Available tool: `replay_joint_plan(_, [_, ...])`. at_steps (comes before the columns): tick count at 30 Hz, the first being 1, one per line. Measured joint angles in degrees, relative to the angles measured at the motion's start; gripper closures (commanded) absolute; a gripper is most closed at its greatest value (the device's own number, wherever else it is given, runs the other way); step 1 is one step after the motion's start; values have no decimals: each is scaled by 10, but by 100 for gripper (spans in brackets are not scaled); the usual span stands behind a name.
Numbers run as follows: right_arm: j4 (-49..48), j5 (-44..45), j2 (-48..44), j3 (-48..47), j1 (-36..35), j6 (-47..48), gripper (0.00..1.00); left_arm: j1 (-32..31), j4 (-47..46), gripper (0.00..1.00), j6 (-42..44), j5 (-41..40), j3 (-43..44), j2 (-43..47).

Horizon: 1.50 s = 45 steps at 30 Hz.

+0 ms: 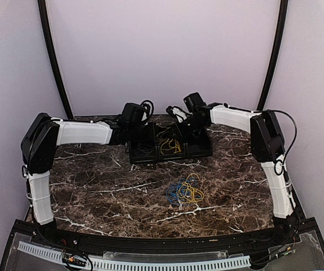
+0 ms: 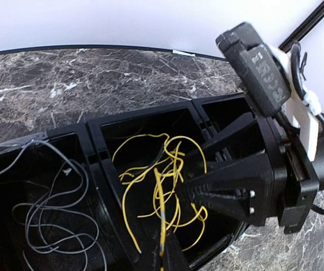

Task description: Untangle the cables

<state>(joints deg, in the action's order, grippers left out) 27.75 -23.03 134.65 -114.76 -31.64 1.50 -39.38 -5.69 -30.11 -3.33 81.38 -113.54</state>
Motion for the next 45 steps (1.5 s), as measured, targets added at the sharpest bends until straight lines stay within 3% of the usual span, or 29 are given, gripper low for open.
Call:
replay_joint_plan(13, [49,-1,-232,202,76,50,52,-8,-57,100,-35,69,76,-89])
replay_joint_plan(19, [36,-6,-278,285,85,70,52,-24,-49,99,-47,69,127,-146])
replay_joint_plan(33, [28,-103,-341,415,84,190,51,-40,28,56,-53,40,152,-154])
replay_joint_plan(39, [39,-122,-338,449,63,240,48,-43,58,46,-44,21,138,-106])
replay_joint_plan(45, [45,-131,-307,458,33,267,47,-43,72,44,-32,5,105,-26])
